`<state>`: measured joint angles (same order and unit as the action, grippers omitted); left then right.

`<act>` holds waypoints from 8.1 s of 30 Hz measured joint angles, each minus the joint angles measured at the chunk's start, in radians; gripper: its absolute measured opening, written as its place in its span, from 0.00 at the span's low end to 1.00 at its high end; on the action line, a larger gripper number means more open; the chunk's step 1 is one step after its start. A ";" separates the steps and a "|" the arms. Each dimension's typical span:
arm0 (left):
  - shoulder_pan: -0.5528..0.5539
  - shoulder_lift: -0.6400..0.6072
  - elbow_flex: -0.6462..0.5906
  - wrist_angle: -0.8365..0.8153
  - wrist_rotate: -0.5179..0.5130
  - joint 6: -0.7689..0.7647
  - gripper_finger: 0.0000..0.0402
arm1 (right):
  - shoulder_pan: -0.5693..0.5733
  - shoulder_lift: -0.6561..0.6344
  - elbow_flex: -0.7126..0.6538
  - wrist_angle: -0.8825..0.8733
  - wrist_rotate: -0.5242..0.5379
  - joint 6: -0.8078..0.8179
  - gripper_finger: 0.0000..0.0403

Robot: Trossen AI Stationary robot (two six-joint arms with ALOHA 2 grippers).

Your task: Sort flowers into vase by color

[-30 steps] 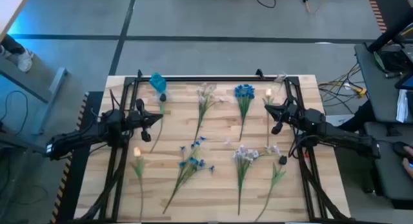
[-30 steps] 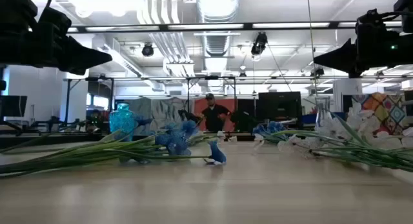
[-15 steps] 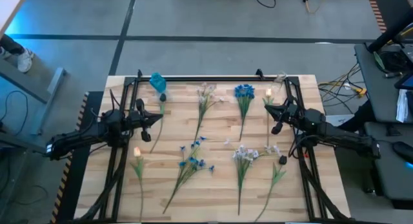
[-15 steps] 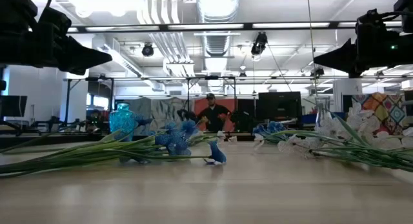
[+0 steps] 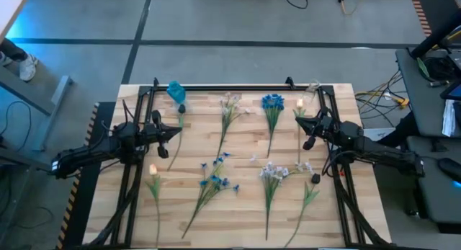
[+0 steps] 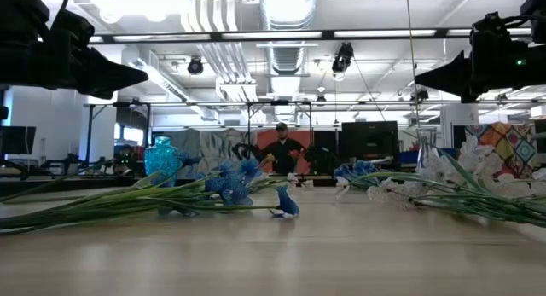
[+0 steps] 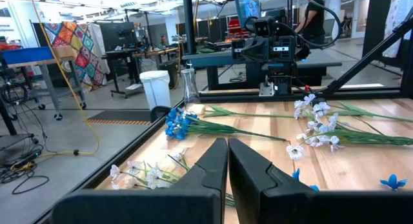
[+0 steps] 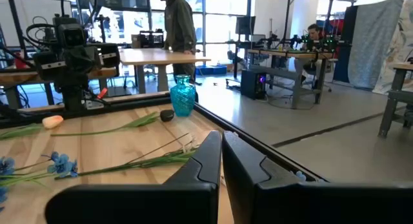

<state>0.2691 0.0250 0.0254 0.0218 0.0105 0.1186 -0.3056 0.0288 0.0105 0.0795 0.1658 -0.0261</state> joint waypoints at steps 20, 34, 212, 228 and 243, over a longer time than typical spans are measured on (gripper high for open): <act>0.000 0.000 0.000 0.000 0.000 0.000 0.00 | 0.000 0.000 0.000 0.000 0.000 0.000 0.02; 0.000 0.000 0.000 0.000 0.000 0.000 0.00 | 0.000 0.000 0.000 0.000 0.000 0.000 0.02; 0.672 0.917 0.609 0.454 -0.078 -0.148 0.00 | 0.000 0.000 0.000 0.000 0.000 0.000 0.02; 0.676 0.906 0.452 0.514 -0.054 -0.097 0.00 | 0.000 0.000 0.000 0.000 0.000 0.000 0.02; 0.677 0.904 0.454 0.335 -0.151 0.020 0.21 | 0.000 0.000 0.000 0.039 -0.025 0.123 0.02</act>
<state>0.9463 0.9290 0.4793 0.3571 -0.1410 0.1386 -0.3054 0.0285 0.0106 0.1189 0.1410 0.0971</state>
